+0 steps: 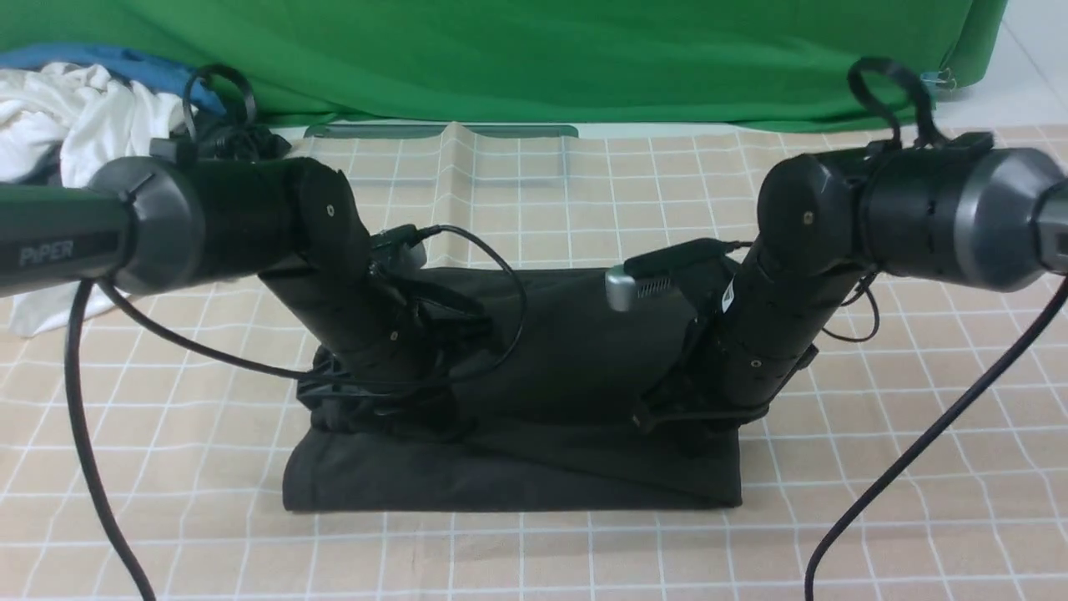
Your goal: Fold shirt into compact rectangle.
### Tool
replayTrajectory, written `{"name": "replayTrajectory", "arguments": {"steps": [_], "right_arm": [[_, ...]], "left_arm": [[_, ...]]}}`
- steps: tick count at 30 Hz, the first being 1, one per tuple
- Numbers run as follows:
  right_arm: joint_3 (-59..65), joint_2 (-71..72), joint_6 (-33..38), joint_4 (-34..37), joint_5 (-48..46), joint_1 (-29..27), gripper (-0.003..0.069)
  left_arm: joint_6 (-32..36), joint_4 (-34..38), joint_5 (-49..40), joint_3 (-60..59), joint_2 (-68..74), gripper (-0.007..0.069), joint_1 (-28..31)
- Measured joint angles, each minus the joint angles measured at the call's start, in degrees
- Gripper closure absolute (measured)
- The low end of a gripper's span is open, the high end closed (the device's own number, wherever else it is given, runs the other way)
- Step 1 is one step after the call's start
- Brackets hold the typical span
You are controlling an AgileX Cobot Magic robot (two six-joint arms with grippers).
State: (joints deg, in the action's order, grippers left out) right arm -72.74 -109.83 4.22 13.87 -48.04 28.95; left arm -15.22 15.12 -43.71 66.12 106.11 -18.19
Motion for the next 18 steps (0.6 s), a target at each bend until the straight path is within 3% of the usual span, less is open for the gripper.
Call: {"name": "replayTrajectory", "arguments": {"steps": [8, 18], "right_arm": [[0.0, -0.52, -0.13, 0.11, 0.23, 0.0, 0.0623], [0.0, -0.52, -0.48, 0.11, 0.13, 0.0, 0.0618]], "left_arm": [[-2.05, -13.64, -4.17, 0.32, -1.07, 0.0611, 0.0], [-3.53, -18.32, -9.73, 0.32, -1.78, 0.0611, 0.0]]}}
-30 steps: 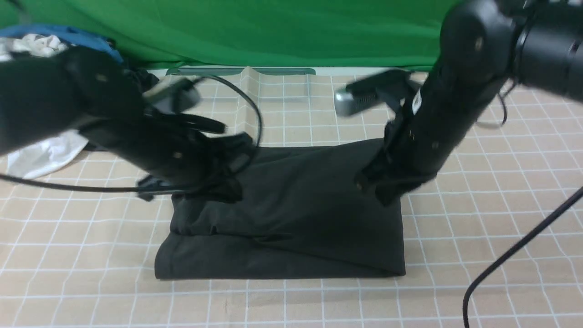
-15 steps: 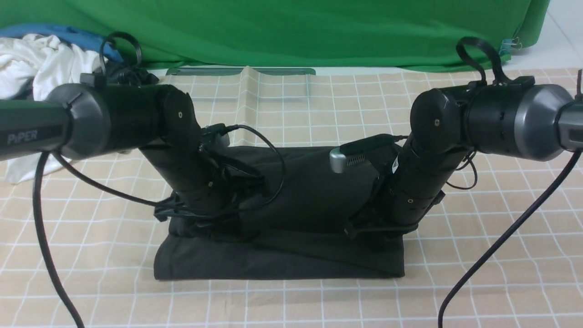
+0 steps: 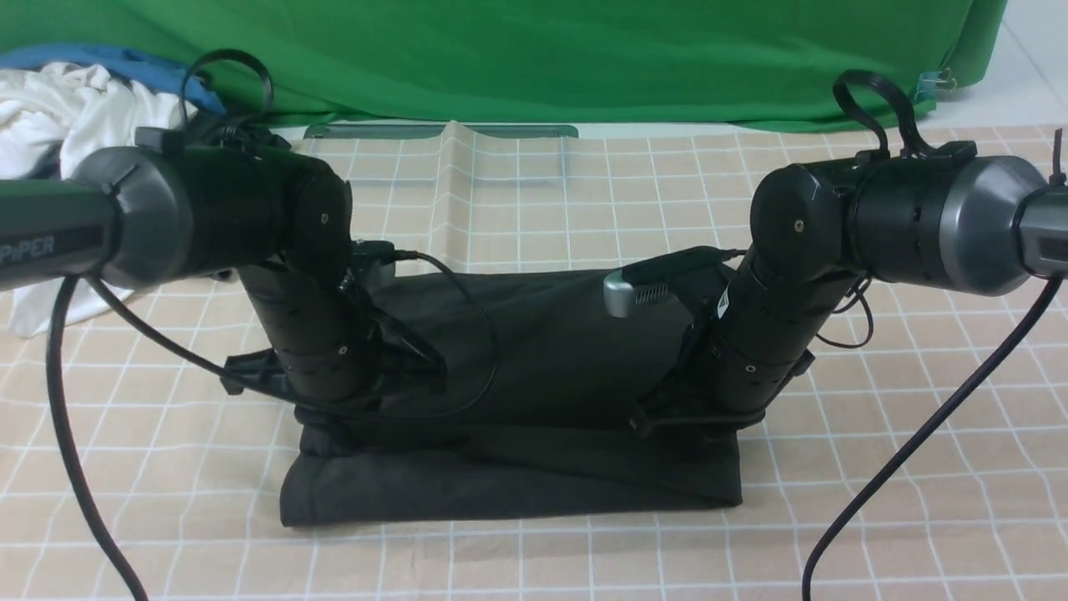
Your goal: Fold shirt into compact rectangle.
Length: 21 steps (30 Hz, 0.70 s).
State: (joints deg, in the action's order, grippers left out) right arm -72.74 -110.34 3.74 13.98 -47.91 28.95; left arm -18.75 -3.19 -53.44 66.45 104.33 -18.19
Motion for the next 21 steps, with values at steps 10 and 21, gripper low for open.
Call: {"name": "replayTrajectory", "arguments": {"steps": [10, 21], "right_arm": [[-1.19, 1.48, 0.99, -0.7, -2.97, 0.0, 0.0615], [-1.13, 25.86, 0.73, -7.98, 0.64, -1.17, 0.0615]], "left_arm": [[-6.31, -6.01, -0.63, 0.0, -7.27, 0.0611, 0.0], [-6.65, -4.17, -0.62, -0.06, -26.24, 0.0611, 0.0]]}}
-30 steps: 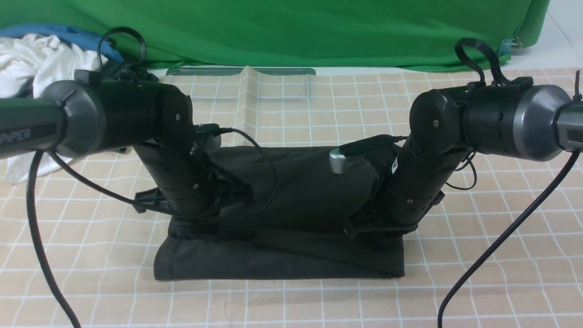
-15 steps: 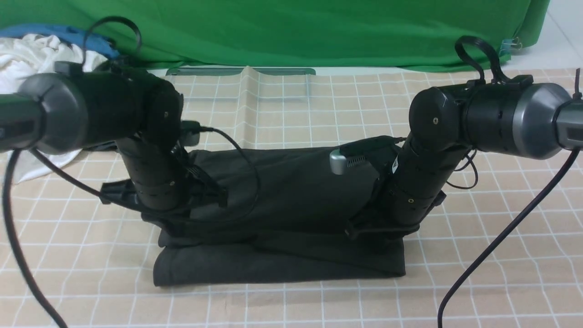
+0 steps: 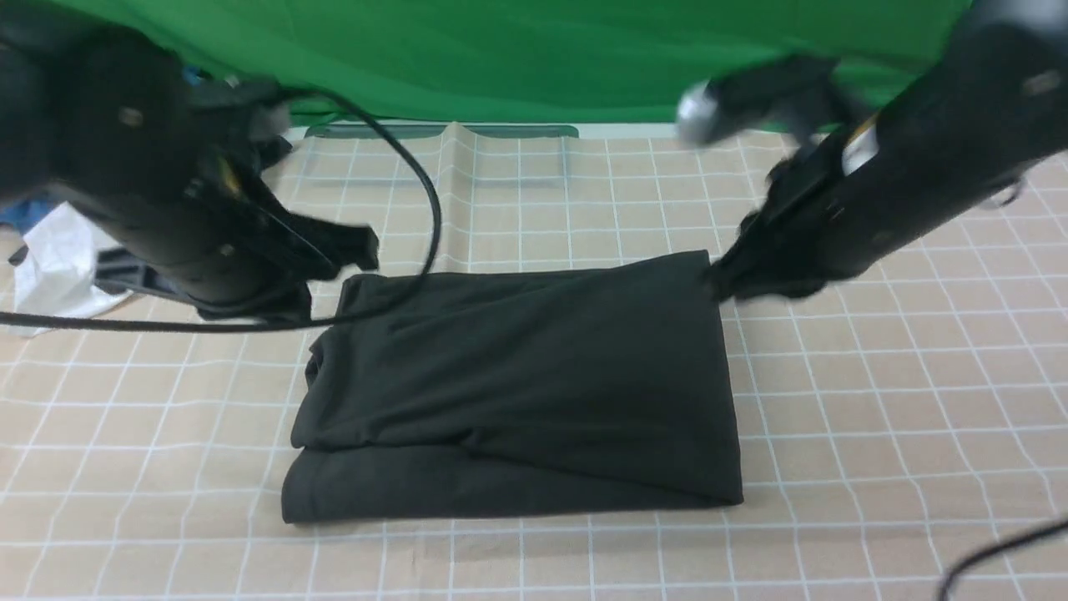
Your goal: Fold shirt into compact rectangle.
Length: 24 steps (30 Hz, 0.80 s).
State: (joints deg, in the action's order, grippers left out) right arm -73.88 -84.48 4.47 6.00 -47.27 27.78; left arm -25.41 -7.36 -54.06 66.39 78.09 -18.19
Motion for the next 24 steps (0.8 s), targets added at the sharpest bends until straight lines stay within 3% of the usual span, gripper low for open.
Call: {"name": "replayTrajectory", "arguments": {"steps": [12, 16, 24], "right_arm": [[11.32, 38.23, -1.68, -9.77, 15.74, 0.0, 0.0615], [22.46, 55.17, -1.68, -11.56, 26.99, 0.0, 0.0615], [39.4, 73.81, -0.36, -12.02, 48.48, 0.0, 0.0615]], "left_arm": [[-0.57, 1.42, 6.0, -10.92, -29.68, 0.0611, 0.0], [-2.86, 1.84, 11.36, -21.75, -43.64, 0.0611, 0.0], [-5.94, 2.08, 23.7, -40.48, -64.63, 0.0611, 0.0]]}}
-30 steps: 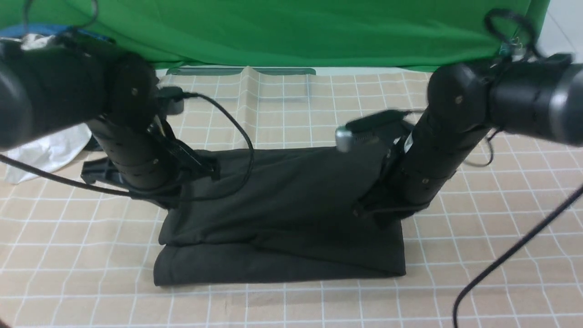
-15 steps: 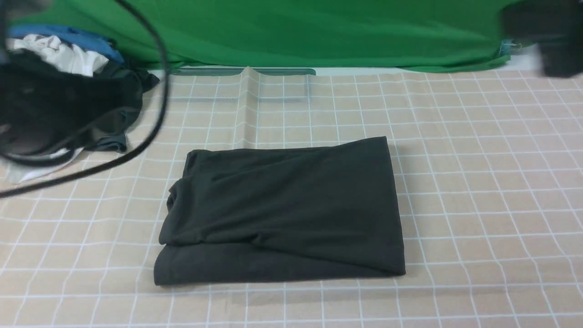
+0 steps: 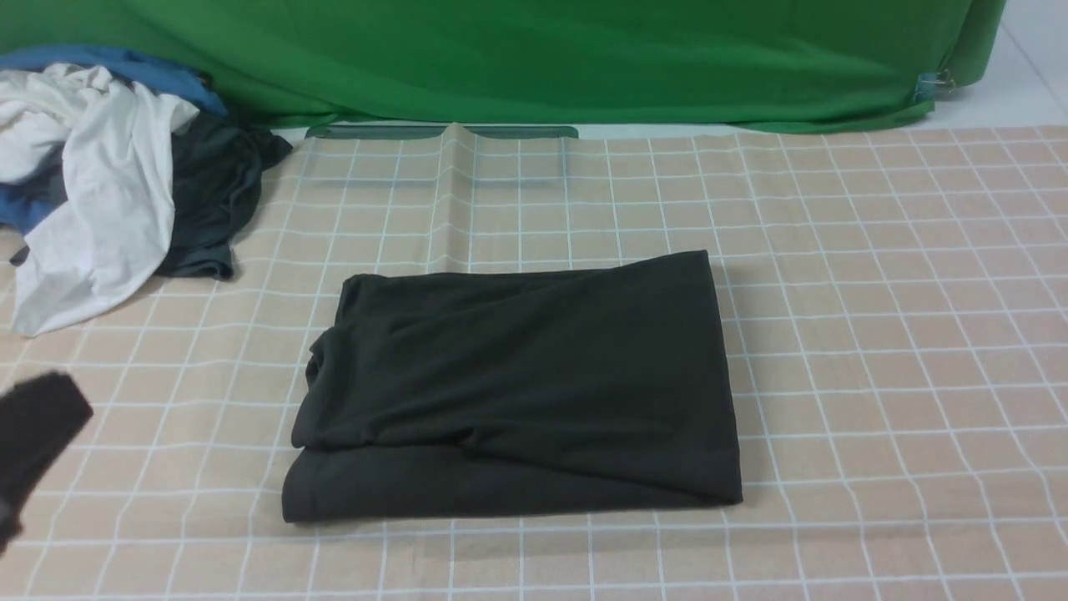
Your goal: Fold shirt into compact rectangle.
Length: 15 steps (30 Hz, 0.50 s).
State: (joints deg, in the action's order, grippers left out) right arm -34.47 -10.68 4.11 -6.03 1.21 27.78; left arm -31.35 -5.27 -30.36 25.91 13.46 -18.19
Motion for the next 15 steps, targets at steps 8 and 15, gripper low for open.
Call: {"name": "replayTrajectory", "arguments": {"steps": [8, 15], "right_arm": [[2.94, 3.64, 0.57, -0.08, 6.23, 0.0, 0.0615], [2.96, 3.64, 0.57, -0.08, 6.29, 0.0, 0.0603]], "left_arm": [[-1.09, 0.26, 2.73, -5.75, -7.53, 0.0611, 0.0], [-1.13, 0.25, 5.35, -5.75, -7.83, 0.0611, 0.0]]}}
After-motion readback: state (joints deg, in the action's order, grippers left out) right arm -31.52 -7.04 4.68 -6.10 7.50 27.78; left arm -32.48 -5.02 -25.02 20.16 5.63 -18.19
